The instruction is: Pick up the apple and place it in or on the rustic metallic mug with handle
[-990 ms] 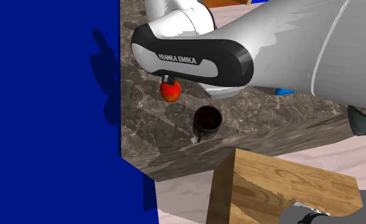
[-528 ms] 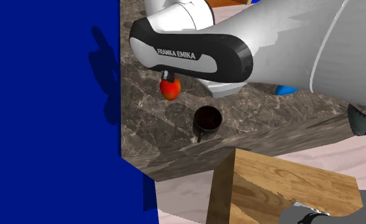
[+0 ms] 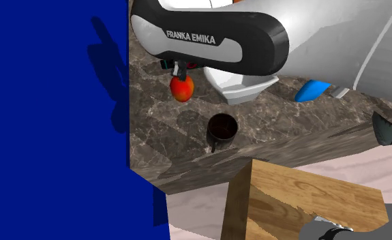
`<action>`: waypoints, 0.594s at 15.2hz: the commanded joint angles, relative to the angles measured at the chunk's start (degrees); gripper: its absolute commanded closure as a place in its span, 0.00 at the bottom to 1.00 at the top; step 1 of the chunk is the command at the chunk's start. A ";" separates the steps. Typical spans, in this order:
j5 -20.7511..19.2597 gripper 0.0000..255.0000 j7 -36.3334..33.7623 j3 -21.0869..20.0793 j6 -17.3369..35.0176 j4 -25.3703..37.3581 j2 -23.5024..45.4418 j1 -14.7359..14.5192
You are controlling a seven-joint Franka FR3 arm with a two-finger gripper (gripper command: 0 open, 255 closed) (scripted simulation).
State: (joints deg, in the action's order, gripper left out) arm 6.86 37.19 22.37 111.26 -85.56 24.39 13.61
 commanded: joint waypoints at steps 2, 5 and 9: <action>-0.16 1.00 0.00 0.12 -2.29 1.96 -0.35 0.13; -0.27 1.00 -0.05 0.21 -4.51 4.00 -0.54 0.25; -0.33 1.00 -0.07 0.30 -7.57 7.03 -0.59 0.50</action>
State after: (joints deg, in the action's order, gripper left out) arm 6.55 37.08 22.63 104.52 -79.30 23.83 14.02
